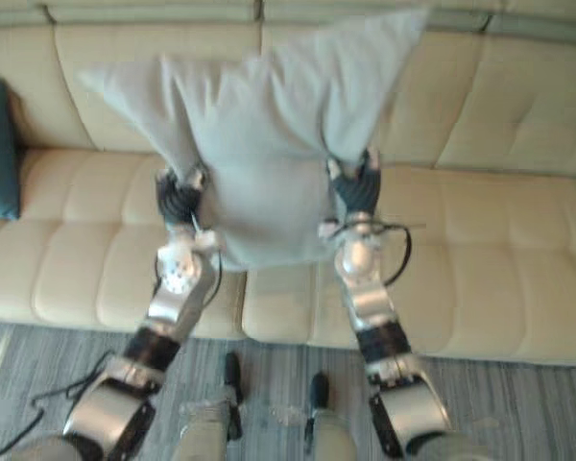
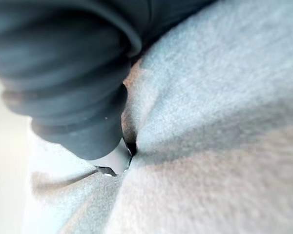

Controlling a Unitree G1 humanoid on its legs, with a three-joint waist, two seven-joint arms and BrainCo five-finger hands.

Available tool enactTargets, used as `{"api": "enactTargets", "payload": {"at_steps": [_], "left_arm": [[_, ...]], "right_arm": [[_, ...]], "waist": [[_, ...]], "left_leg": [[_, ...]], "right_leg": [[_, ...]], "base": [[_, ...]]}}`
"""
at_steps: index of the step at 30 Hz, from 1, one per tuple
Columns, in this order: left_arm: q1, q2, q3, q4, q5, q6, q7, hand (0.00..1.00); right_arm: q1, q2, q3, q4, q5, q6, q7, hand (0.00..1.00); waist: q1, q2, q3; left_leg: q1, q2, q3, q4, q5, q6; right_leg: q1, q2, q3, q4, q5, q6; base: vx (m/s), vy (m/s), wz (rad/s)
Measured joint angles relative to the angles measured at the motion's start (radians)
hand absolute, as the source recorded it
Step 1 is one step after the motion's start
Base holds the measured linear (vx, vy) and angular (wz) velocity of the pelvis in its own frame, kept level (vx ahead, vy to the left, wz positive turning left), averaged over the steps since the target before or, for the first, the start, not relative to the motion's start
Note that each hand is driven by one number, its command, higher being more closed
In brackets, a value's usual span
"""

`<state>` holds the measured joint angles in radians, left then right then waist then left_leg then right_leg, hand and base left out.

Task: Pick up cushions and gather them together orderly.

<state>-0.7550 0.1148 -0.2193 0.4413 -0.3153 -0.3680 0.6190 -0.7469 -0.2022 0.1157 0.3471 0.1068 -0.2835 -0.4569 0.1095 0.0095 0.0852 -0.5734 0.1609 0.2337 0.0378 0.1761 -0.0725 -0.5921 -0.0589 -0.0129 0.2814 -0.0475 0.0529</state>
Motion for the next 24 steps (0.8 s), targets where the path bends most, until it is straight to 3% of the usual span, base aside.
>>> {"api": "enactTargets", "payload": {"at_steps": [8, 13, 14, 15, 16, 17, 24], "left_arm": [[-0.387, 0.009, 0.128, 0.182, 0.000, 0.011, 0.033, 1.00], [-0.532, -0.016, 0.228, 0.257, 0.000, 0.014, 0.030, 1.00], [-0.537, -0.024, 0.243, 0.259, 0.000, 0.015, 0.028, 1.00], [-0.538, -0.026, 0.248, 0.268, 0.000, 0.016, 0.028, 1.00], [-0.540, -0.028, 0.255, 0.273, 0.000, 0.017, 0.027, 0.00], [-0.554, -0.036, 0.290, 0.308, -0.002, 0.027, 0.024, 0.00], [-0.567, -0.058, 0.400, 0.358, -0.043, 0.031, 0.004, 0.00]], "right_arm": [[-0.349, -0.002, -0.077, 0.194, -0.030, 0.016, -0.062, 1.00], [-0.493, -0.004, -0.105, 0.312, -0.030, 0.018, -0.088, 1.00], [-0.508, -0.004, -0.107, 0.333, -0.038, 0.018, -0.093, 0.00], [-0.521, -0.005, -0.110, 0.351, -0.064, 0.020, -0.103, 0.00], [-0.524, -0.005, -0.110, 0.355, -0.067, 0.020, -0.107, 0.00], [-0.546, -0.003, -0.109, 0.386, -0.068, 0.023, -0.114, 0.00], [-0.585, -0.001, -0.110, 0.419, -0.053, 0.038, -0.114, 0.00]], "waist": [[-0.001, 0.038, 0.067], [-0.001, 0.039, 0.115], [-0.001, 0.040, 0.117], [-0.001, 0.042, 0.121], [-0.001, 0.042, 0.122], [-0.003, 0.042, 0.122], [-0.002, 0.043, 0.150]], "left_leg": [[-0.172, -0.020, -0.024, -0.082, 0.110, 0.002], [-0.238, -0.024, -0.043, -0.125, 0.165, -0.053], [-0.253, -0.023, -0.050, -0.126, 0.166, -0.054], [-0.271, -0.021, -0.051, -0.128, 0.175, -0.065], [-0.278, -0.022, -0.051, -0.131, 0.183, -0.076], [-0.297, -0.021, -0.053, -0.139, 0.202, -0.097], [-0.311, -0.014, -0.052, -0.139, 0.205, -0.095]], "right_leg": [[-0.238, -0.019, -0.018, 0.091, -0.004, 0.003], [-0.336, -0.024, -0.024, 0.127, -0.008, -0.003], [-0.354, -0.024, -0.029, 0.135, -0.011, -0.006], [-0.375, -0.024, -0.032, 0.145, -0.016, -0.013], [-0.385, -0.025, -0.032, 0.149, -0.017, -0.013], [-0.406, -0.025, -0.034, 0.152, -0.017, -0.013], [-0.426, -0.015, -0.035, 0.157, -0.021, -0.019]], "base": [[-0.05, -0.007, 0.11], [0.02, -0.021, 0.04], [0.04, -0.047, 0.07], [0.04, -0.052, 0.08], [0.04, -0.073, 0.09], [0.02, -0.058, 0.05], [0.02, -0.106, -0.02]]}}
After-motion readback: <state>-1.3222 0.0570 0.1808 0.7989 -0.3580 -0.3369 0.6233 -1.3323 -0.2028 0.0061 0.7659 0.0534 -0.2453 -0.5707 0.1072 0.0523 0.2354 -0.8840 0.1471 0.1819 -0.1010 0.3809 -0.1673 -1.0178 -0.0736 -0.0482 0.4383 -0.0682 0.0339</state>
